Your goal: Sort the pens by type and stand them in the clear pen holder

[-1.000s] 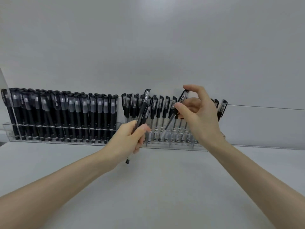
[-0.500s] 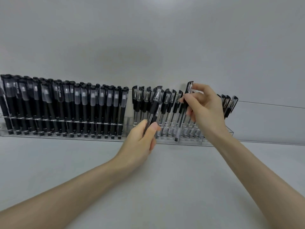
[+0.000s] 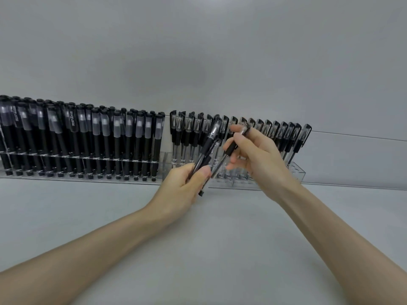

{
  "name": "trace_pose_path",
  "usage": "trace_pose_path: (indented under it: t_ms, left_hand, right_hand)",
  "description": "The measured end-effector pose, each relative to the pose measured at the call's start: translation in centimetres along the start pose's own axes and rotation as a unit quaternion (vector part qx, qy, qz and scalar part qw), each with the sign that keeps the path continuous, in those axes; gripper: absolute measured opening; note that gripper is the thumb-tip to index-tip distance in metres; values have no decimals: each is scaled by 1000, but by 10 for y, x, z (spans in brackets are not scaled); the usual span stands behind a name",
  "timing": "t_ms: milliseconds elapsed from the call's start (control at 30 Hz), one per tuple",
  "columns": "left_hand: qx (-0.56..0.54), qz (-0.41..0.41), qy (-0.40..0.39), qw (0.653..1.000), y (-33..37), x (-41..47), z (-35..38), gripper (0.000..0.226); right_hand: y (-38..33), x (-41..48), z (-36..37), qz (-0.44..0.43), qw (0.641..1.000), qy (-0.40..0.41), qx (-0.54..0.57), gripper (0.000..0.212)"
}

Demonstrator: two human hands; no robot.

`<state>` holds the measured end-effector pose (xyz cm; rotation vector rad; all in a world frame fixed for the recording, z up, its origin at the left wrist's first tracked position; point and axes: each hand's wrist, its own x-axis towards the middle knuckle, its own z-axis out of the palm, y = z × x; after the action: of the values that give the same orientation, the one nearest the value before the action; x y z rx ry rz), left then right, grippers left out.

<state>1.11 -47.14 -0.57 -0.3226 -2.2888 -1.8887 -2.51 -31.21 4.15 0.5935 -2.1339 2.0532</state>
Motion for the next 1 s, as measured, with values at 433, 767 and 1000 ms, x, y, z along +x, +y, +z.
trace_pose_path:
  t_ms: [433, 767, 1000]
  left_hand:
    - [29, 43, 70, 996, -9, 6, -6, 34]
    - [216, 154, 117, 957, -21, 10, -11, 48]
    - [227, 145, 114, 956, -22, 11, -9, 45]
  right_hand:
    - [-11, 12, -8, -230, 945, 166, -162, 30]
    - [8, 33, -7, -275, 914, 166, -248, 32]
    - [8, 36, 1, -237, 906, 112, -334, 34]
